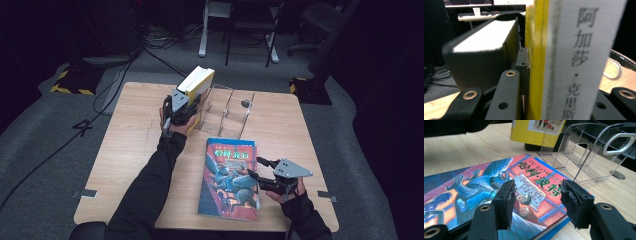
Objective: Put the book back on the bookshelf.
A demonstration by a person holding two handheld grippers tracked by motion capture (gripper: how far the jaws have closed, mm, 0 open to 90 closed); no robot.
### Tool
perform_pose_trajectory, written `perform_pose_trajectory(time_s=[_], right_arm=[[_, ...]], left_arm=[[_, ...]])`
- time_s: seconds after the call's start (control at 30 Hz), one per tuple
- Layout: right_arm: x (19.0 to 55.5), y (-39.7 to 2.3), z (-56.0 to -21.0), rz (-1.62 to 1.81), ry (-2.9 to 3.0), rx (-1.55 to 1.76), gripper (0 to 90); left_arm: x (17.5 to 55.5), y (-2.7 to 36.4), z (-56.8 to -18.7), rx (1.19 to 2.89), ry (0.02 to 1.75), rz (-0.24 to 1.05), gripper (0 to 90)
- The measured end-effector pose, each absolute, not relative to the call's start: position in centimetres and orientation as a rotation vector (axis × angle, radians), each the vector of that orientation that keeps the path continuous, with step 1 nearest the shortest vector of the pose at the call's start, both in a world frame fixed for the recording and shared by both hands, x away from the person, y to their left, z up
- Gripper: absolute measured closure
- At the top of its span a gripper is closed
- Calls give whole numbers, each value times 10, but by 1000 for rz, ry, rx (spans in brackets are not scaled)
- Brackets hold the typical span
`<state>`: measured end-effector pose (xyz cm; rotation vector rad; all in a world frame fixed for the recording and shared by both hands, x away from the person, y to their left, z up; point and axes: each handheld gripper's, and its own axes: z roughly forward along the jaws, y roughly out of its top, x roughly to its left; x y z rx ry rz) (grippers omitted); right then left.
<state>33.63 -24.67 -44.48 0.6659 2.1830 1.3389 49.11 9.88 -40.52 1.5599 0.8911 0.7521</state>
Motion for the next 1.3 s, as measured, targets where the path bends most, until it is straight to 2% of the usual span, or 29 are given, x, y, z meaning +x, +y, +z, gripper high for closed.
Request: perform_pose_trajectory(time_s=[0.3,0.6,0.63,0.77,0.83,0.9,1.0,1.13,1.2,1.3], right_arm=[[337,-249,-446,1335,2183,682,464],[337,-245,-447,1324,2207,671,459],[337,-245,-448,1322,2211,674,455],[338,-245,-449,1316,2223,677,451],[338,-245,-450,1314,2222,673,450],[338,-244,-450,1312,2227,671,447],[338,-244,-451,1310,2235,677,446],[338,-242,-453,1291,2257,677,441],[339,-240,-455,1284,2269,673,440],[339,-239,-456,1273,2279,665,440]], left_arm=[[481,102,-422,1558,894,746,738],[467,124,-436,1566,867,747,707],[466,127,-436,1580,868,736,651],[462,132,-444,1653,889,706,539],[460,133,-448,1688,888,700,522],[456,136,-456,1747,888,695,458],[449,138,-472,1885,870,647,428],[448,136,-492,2032,901,591,437],[449,136,-500,2055,931,554,497],[453,135,-500,2076,962,557,676]])
